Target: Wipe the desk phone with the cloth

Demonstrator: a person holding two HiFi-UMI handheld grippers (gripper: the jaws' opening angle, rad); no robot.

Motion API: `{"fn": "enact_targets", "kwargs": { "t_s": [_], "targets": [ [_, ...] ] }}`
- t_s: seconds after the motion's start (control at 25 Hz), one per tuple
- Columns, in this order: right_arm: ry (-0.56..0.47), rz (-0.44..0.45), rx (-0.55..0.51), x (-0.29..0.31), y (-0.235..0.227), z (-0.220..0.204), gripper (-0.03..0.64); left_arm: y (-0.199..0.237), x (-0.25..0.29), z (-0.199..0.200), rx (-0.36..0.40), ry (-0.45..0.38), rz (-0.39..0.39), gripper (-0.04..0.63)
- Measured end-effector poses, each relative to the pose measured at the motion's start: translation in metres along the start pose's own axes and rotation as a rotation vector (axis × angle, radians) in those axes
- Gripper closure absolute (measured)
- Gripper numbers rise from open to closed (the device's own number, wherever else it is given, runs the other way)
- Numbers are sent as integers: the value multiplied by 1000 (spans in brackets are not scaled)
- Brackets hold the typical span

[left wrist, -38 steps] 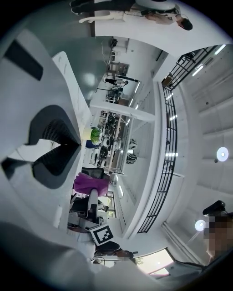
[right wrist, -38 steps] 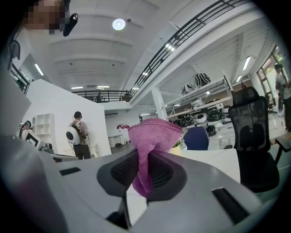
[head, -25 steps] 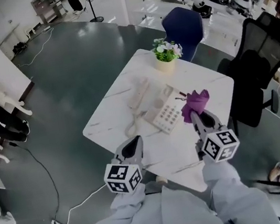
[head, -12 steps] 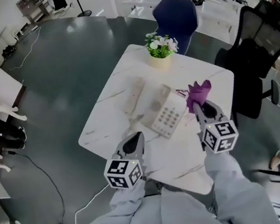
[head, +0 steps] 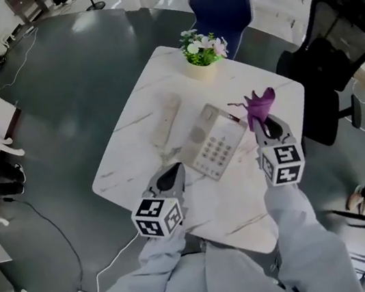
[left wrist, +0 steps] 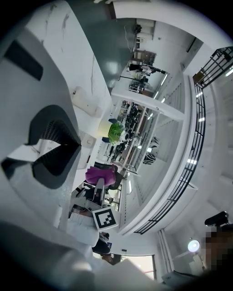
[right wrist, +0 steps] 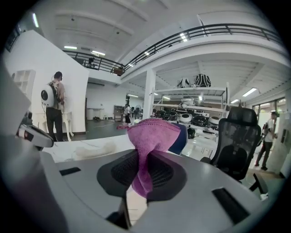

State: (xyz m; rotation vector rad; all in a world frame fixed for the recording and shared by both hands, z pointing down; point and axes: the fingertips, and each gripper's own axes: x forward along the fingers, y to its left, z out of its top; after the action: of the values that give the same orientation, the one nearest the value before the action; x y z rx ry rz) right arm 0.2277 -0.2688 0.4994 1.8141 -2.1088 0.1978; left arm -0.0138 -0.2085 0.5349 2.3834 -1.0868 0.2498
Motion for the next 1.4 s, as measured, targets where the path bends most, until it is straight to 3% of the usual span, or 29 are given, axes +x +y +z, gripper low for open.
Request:
{"fn": "enact_targets", "kwargs": {
  "t_s": [0.2, 0.4, 0.76, 1.4],
  "targets": [
    [61, -35, -201, 20, -3, -10, 578, 4, 11, -5, -13, 18, -7, 597],
    [117, -25, -288, 38, 3, -29, 578, 5, 19, -13, -20, 37, -17, 597],
    [212, 40, -326, 51, 24, -60, 578, 2, 24, -21, -30, 50, -25, 597],
    [259, 69, -346, 41, 48, -73, 578, 4, 10, -30, -39, 61, -11, 597]
  ]
}}
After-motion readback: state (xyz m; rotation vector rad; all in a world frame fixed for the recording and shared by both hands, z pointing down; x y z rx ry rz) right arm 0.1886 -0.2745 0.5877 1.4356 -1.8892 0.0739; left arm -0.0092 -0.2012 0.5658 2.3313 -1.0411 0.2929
